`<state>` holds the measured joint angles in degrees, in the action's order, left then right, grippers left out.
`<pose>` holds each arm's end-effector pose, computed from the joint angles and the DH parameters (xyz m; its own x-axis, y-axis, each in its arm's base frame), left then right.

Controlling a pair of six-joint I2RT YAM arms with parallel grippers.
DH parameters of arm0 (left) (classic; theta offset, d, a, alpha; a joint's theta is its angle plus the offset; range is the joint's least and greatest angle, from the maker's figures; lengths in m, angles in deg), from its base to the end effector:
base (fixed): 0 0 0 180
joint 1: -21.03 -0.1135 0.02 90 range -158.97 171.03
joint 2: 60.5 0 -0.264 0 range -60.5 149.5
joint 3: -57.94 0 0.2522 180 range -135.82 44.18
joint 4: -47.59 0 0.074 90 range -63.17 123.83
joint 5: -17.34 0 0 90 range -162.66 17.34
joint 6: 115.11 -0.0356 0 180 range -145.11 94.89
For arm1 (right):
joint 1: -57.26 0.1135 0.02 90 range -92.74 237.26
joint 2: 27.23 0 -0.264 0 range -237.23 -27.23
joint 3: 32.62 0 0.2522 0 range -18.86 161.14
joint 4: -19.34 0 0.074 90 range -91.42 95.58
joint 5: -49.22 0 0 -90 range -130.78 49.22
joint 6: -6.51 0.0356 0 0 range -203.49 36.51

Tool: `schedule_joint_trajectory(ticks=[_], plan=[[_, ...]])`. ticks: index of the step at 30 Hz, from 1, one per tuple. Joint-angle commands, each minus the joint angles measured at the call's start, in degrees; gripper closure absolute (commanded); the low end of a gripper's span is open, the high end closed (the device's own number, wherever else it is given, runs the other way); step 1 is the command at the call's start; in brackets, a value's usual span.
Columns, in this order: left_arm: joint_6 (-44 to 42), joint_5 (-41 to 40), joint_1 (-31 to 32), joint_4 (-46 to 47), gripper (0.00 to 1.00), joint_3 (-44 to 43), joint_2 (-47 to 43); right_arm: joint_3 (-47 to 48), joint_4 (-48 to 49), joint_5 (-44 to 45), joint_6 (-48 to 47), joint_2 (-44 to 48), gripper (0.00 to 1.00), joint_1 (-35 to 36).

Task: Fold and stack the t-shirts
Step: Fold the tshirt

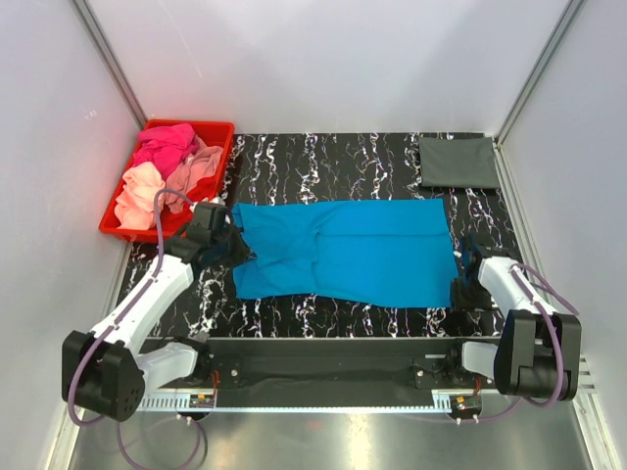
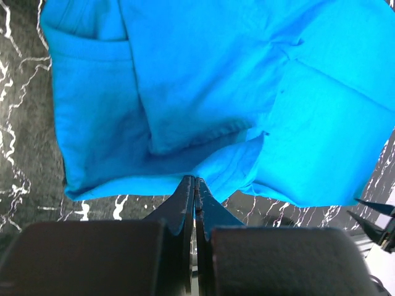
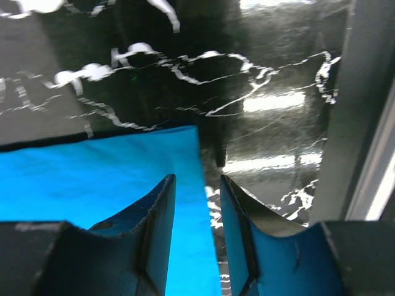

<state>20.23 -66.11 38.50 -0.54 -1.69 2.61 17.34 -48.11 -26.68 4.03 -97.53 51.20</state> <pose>0.2089 -0.0700 0.2479 -0.7857 -0.4935 -0.3729 -0.2747 0.8185 -0.5046 0.1698 -0.0267 0.1659 0.0686 0.9671 -0.2449 0.9976 -0.0637 0.0280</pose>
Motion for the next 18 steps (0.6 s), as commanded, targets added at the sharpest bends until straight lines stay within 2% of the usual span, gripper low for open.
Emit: schedule_joint_trajectory(ticks=[1, 10, 11, 13, 14, 16, 17, 18], plan=[[-2.4, 3.7, -1.5, 3.3, 1.0, -3.0, 1.4, -1.1, -0.4, 3.3, 2.8, 1.8, 0.58, -0.3], [-2.6, 4.8, -2.7, 4.4, 1.0, -3.6, 2.5, -3.2, 4.3, 4.2, 3.7, -3.5, 0.57, -0.3], [-2.5, 5.0, -2.7, 4.4, 1.0, -3.6, 2.8, -3.8, 5.4, 4.1, 3.9, -3.6, 0.62, -0.3], [-2.5, 5.2, -2.7, 4.5, 1.0, -3.6, 3.2, -4.5, 6.8, 5.0, 3.5, -2.9, 0.64, -0.3], [-2.6, 5.1, -2.7, 4.3, 1.0, -3.6, 3.0, -4.7, 7.0, 5.4, 3.4, -2.0, 0.7, -0.3], [-2.9, 4.1, -2.7, 4.1, 1.0, -3.4, 2.7, -4.9, 6.8, 6.1, 3.2, -0.8, 0.92, -0.3], [-3.1, 3.7, -2.7, 3.7, 1.0, -3.4, 2.6, -4.9, 6.4, 6.2, 3.2, 0.3, 0.98, -0.3], [-3.2, 2.7, -2.7, 3.5, 1.0, -3.6, 2.3, -4.8, 5.5, 6.3, 2.7, 1.0, 1.0, -0.3]])
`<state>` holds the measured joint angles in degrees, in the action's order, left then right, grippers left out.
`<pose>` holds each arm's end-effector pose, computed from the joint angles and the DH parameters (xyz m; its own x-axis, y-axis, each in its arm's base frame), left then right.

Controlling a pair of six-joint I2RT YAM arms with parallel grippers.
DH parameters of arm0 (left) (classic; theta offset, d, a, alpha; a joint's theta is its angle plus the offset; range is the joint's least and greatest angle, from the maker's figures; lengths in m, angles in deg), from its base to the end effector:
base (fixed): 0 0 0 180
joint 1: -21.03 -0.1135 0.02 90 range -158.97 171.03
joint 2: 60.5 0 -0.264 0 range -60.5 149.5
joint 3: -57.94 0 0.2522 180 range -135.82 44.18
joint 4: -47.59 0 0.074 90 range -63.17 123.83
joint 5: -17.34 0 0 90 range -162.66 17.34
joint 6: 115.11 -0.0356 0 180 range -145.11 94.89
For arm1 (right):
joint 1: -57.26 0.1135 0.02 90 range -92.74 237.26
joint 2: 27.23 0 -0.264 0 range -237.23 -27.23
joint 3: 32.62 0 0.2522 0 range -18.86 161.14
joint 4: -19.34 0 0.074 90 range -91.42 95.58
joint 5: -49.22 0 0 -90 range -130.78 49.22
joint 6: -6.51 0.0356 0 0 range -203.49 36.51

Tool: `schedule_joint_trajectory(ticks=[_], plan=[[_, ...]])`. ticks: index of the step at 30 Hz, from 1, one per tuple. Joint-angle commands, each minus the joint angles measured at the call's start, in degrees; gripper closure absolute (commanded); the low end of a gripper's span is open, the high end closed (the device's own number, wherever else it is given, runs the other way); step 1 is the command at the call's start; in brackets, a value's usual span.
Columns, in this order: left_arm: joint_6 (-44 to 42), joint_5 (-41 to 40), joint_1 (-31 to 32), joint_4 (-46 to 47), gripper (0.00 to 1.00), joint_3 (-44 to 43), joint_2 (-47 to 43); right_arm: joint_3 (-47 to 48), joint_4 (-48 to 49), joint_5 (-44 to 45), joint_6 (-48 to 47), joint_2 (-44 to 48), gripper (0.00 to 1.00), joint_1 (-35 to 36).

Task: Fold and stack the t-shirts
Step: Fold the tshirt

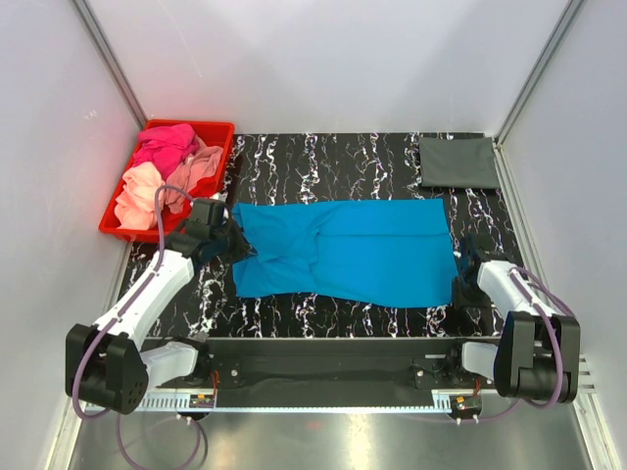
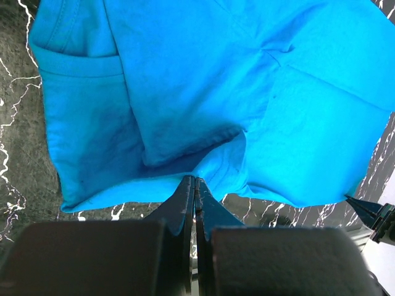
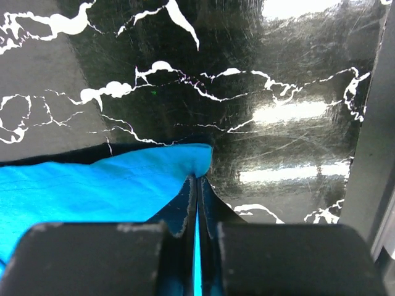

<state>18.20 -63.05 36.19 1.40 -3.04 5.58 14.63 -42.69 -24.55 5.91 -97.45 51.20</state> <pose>0.2227 -0.0665 0.2473 -0.7940 -0.4856 -0.3657 -0.2557 0.8126 -0.5238 0.1703 -0.0281 0.1557 0.1152 0.9533 -0.2793 0.9919 -0.0952 0.0842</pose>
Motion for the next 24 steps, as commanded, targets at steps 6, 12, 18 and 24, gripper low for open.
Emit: schedule_joint_trajectory(ticks=[6, 12, 18, 24], plan=[[-2.5, -5.8, -0.4, -0.6, 1.0, -5.0, -0.7, 2.4, -2.4, 5.5, -6.7, 4.4, 1.0, -0.3], [-3.0, -9.5, -0.7, -1.8, 1.0, -7.9, 1.0, 5.4, 0.6, 5.2, -17.3, 2.8, 1.0, -0.3], [-3.1, -14.0, -1.2, -3.1, 1.0, -11.5, 2.5, 9.4, 10.0, -0.6, -29.3, -1.2, 1.0, -0.3], [-3.8, -18.7, -1.4, -3.8, 1.0, -14.0, 7.9, 18.1, 13.7, -1.7, -39.9, -8.5, 1.0, -0.3]])
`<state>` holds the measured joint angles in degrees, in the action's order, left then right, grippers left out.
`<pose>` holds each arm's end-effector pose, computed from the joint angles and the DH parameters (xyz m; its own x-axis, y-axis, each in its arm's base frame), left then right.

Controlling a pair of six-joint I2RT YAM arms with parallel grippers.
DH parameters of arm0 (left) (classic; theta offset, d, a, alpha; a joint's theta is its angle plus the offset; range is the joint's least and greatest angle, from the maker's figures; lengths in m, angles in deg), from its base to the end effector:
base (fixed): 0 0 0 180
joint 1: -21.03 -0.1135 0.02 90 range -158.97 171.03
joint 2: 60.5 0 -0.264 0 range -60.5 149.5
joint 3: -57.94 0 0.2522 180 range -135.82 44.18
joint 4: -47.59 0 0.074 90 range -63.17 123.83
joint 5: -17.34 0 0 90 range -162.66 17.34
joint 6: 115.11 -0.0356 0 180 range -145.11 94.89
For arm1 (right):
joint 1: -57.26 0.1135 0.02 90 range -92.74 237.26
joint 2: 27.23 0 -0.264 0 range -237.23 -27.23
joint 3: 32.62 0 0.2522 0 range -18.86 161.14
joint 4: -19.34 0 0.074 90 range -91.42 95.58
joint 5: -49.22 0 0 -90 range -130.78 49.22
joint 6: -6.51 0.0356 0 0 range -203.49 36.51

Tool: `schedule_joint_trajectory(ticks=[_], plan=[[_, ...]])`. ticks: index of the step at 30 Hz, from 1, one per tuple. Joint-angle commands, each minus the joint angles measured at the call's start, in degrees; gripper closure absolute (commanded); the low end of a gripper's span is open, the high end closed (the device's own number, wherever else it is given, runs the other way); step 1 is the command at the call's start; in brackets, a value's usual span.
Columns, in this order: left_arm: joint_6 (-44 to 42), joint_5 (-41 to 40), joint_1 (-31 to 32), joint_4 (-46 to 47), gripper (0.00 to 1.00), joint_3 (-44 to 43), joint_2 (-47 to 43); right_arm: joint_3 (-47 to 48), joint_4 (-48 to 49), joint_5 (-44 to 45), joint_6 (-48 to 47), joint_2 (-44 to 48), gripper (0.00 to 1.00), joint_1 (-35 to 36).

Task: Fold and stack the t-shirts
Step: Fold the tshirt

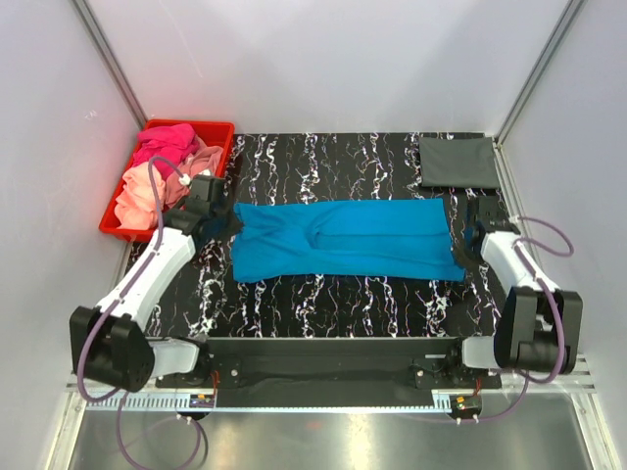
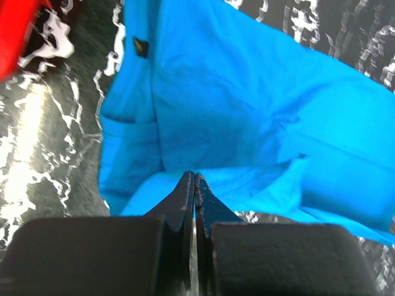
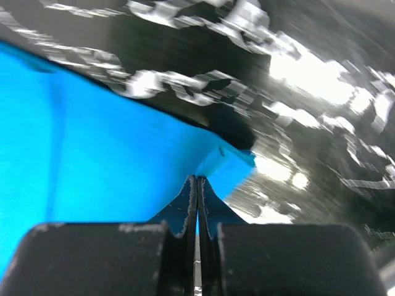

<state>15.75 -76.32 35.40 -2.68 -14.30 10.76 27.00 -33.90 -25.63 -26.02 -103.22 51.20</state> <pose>0.2513 -0.0620 0.2848 -0.6910 -0.4969 -0.5249 -0.3236 0.8620 -0.3901 0.2335 -0.0341 0.1970 -0.3390 0.8544 -0.3939 0.8894 0.4276 0.1620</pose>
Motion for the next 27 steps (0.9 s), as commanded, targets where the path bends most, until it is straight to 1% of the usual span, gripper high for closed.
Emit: schedule_joint_trajectory(ticks=[1, 2, 6, 11, 19, 25, 27], plan=[[-1.5, -6.0, -0.7, 0.3, 1.0, -3.3, 3.5, 7.2, 4.9, -1.1, -10.8, -4.3, 1.0, -0.3], [-1.5, -6.5, -0.8, 0.3, 1.0, -3.5, 4.2, 8.6, 4.8, -1.5, -11.8, -7.6, 1.0, -0.3], [-1.6, -9.0, -1.5, 0.4, 1.0, -4.3, 7.4, 14.8, 5.5, -3.9, -16.3, -14.3, 1.0, -0.3], [-2.6, -11.5, -2.2, -0.6, 1.0, -5.2, 9.8, 17.3, 6.0, -6.5, -19.4, -20.9, 1.0, -0.3], [-4.1, -12.8, -2.5, -0.8, 1.0, -6.2, 10.8, 17.5, 8.7, -8.8, -20.0, -21.5, 1.0, -0.3], [-5.7, -13.1, -2.5, -1.5, 1.0, -7.5, 14.1, 20.6, 7.1, -10.7, -20.7, -25.3, 1.0, -0.3], [-6.0, -13.2, -2.5, -1.6, 1.0, -7.5, 14.7, 20.9, 7.4, -11.2, -20.9, -26.0, 0.97, -0.3]])
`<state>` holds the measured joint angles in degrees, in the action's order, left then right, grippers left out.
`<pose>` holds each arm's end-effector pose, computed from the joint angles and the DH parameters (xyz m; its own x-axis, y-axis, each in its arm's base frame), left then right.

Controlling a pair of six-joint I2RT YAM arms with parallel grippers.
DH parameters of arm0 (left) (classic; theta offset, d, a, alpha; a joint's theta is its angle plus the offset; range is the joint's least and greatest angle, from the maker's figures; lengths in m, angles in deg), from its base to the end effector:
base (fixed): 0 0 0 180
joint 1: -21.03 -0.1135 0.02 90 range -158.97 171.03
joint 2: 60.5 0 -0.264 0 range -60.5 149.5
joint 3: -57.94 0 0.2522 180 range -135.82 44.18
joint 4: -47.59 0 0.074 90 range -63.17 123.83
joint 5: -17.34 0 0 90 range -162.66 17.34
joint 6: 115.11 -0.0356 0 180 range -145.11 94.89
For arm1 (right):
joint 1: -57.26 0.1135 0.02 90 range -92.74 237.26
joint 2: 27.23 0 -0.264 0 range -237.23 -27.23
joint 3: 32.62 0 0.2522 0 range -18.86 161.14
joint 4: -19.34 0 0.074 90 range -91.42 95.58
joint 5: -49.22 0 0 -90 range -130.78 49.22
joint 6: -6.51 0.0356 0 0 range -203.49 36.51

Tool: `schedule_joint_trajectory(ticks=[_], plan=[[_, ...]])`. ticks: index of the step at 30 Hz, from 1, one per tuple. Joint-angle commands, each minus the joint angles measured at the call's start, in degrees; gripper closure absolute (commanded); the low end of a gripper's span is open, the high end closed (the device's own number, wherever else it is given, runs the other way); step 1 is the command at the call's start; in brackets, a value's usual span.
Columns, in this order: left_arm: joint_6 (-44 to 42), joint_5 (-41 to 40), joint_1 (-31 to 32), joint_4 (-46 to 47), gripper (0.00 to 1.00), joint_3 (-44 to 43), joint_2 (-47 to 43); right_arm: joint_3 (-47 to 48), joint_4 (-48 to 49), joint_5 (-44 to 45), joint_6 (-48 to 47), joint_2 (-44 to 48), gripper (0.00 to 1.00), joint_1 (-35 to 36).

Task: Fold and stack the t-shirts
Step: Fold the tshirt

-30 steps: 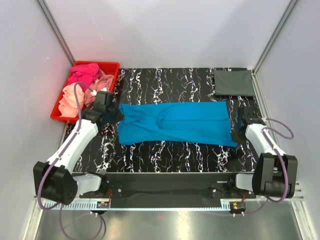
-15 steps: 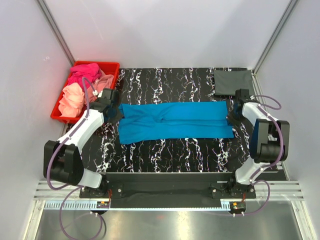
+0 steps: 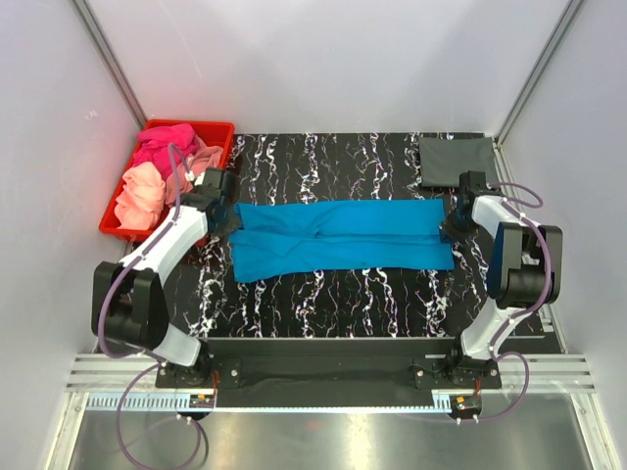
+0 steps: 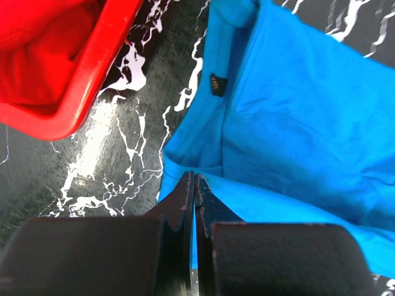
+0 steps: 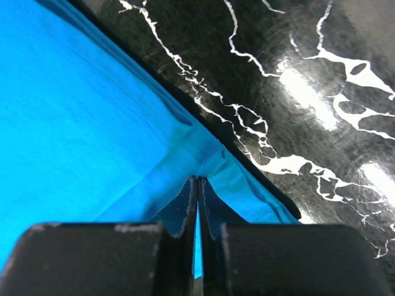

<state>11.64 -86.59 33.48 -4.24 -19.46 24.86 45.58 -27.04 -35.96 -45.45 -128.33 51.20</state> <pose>0.2978 -0.0570 0.2479 -0.7306 -0.4334 -0.5276 -0.4320 0.8918 -0.1344 0.3397 -0.0391 0.1720 -0.6495 0.6864 -0.3271 0.6793 0.7171 0.1561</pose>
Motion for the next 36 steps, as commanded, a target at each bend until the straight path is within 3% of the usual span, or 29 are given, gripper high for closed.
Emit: schedule_joint_trajectory(ticks=[1, 3, 4, 7, 9, 14, 20, 29, 36], plan=[[-2.1, -2.9, -0.6, 0.1, 1.0, -2.6, 1.2, 2.4, 1.1, -1.4, -1.7, -0.4, 0.93, -0.3], [-2.2, -2.3, -0.6, -0.4, 1.0, -3.3, 2.1, 3.2, 1.6, -2.2, -2.1, 0.3, 0.89, -0.3], [-2.3, -1.9, -0.6, -0.5, 1.0, -4.5, 3.0, 3.8, 1.6, -2.4, -2.4, 1.2, 0.8, -0.3], [-2.3, -0.7, -0.6, -1.4, 1.0, -6.0, 4.7, 5.4, 1.2, -2.0, -3.3, 3.7, 0.65, -0.3], [-2.3, -0.5, -0.6, -1.7, 1.0, -6.9, 5.2, 5.0, 1.4, -2.2, -4.1, 5.6, 0.61, -0.3], [-2.7, 1.2, -0.7, -1.6, 1.0, -8.6, 6.7, 0.3, 7.3, -12.5, -7.9, 13.8, 0.4, 2.2], [-3.1, 6.2, -0.9, -1.1, 1.0, -11.2, 9.0, 0.7, 10.4, -23.3, -8.0, 15.9, 0.39, 8.4], [-5.4, 5.3, -1.1, 1.2, 0.97, -8.3, 9.6, -0.2, 10.5, -22.9, -6.0, 17.2, 0.41, 12.4], [-8.0, 11.1, -1.0, 7.7, 1.0, -10.8, 10.2, -0.5, 9.6, -22.1, -6.2, 18.9, 0.41, 12.4]])
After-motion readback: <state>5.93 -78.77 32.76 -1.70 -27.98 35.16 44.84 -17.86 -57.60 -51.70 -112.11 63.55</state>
